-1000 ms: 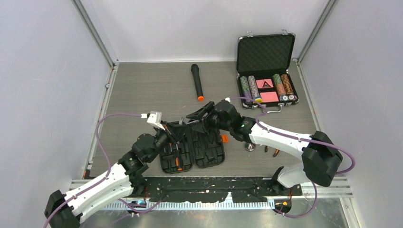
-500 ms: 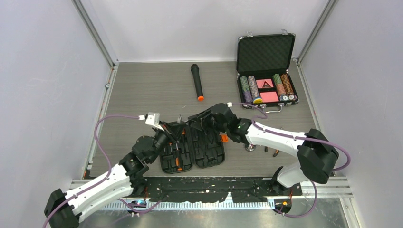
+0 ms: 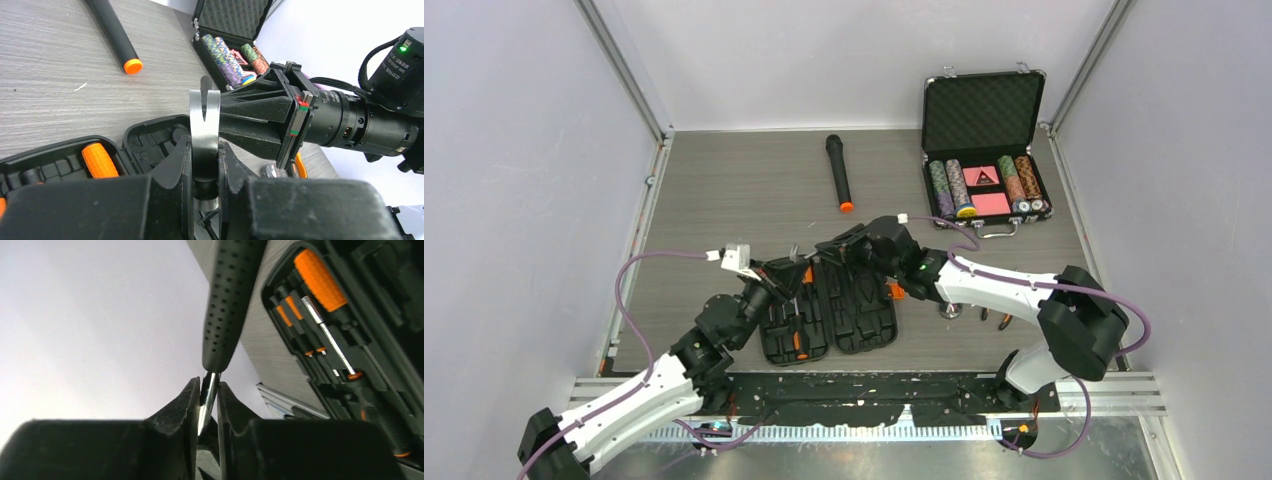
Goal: Pack the tool kit
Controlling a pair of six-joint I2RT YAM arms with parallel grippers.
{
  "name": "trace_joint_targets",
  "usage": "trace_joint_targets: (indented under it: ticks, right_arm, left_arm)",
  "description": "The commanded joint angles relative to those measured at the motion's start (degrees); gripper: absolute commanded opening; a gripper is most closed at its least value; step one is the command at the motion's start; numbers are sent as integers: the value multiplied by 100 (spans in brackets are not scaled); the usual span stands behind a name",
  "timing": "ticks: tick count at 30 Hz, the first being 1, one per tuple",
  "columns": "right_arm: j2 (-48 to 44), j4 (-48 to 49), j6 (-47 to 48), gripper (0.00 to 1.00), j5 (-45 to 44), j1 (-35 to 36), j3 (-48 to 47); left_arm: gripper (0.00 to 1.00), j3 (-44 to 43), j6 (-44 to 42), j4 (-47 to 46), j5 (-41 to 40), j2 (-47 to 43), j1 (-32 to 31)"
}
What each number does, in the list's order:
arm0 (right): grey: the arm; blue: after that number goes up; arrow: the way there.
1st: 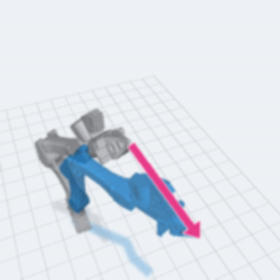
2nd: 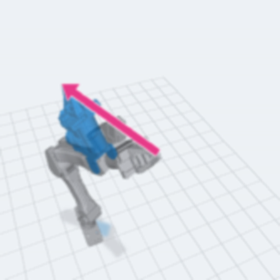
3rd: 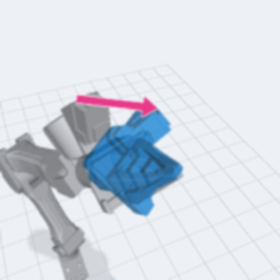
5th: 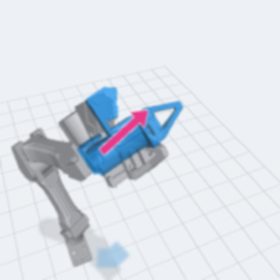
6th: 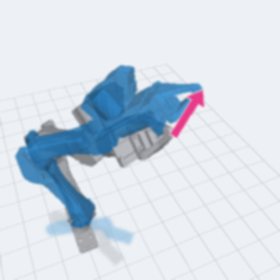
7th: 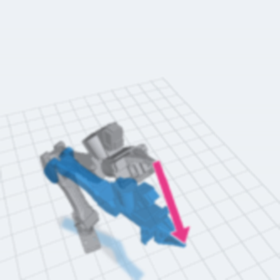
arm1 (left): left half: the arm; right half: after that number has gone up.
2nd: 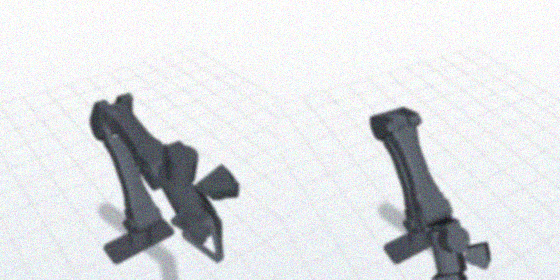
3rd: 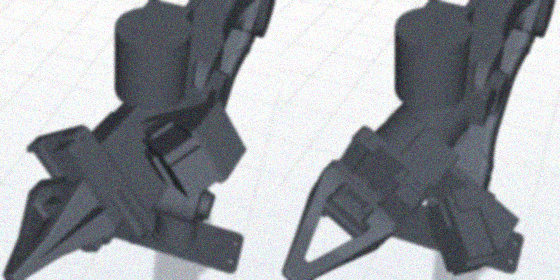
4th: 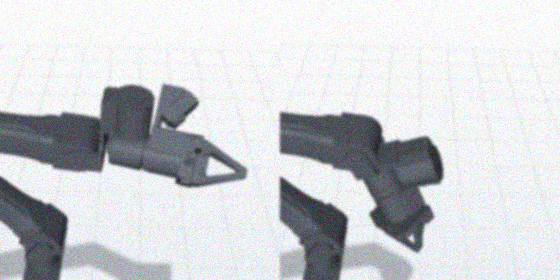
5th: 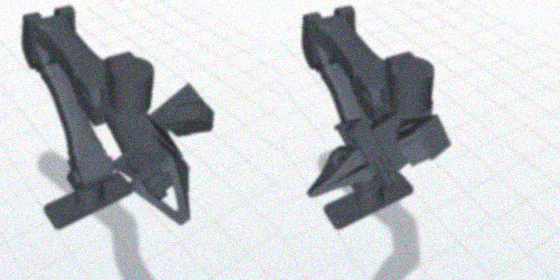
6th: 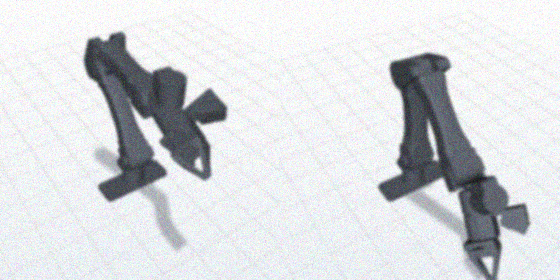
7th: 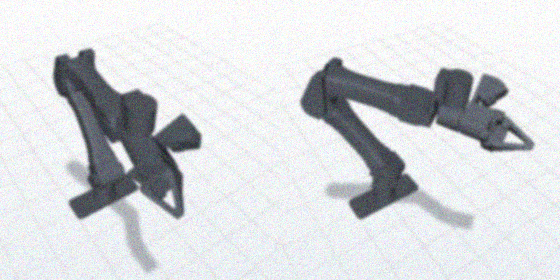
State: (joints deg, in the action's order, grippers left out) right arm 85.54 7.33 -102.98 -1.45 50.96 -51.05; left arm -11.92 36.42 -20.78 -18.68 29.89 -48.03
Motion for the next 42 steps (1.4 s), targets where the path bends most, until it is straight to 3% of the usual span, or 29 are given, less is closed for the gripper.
trace_joint_targets:
  ticks: [1, 3, 5, 11, 14, 17, 22, 26, 34, 42]
  right_arm:
    - [67, 657, -56, 16, 29, -57, 50]
    - [77, 727, -47, 9, 55, -65, 63]
    - [55, 786, 13, 6, 57, -85, 87]
    - [-193, 768, 574, 5, 21, -287, 229]
    - [-261, 693, 1221, 5, 392, -491, 239]
    - [-154, 348, 1856, 5, 1055, -676, 168]
    - [148, -1042, 3750, 5, 1611, -671, -315]
    - [97, -2774, 5209, 5, 1206, -410, -724]
    - [225, -4322, 6389, 5, 507, 143, -1383]
    - [858, -4337, 6614, 5, 178, 582, -2019]
  left_arm:
    - [0, -14, 108, -680, -71, -239, -31]
    - [1, -12, 127, -621, -52, -282, -31]
    - [8, -31, 136, -508, 8, -326, -31]
    - [63, -272, 105, 780, 101, -687, -35]
    - [82, -438, 176, 1779, -76, -1032, -27]
    - [92, -827, 190, 2945, -318, -1351, -27]
    - [99, -1892, -57, 4791, -578, -1129, -22]
    - [100, -2548, -22, 5602, -430, -309, -22]
    - [100, -2406, 322, 5356, 24, 408, 219]
    - [100, -2114, 400, 5215, 233, 428, 303]
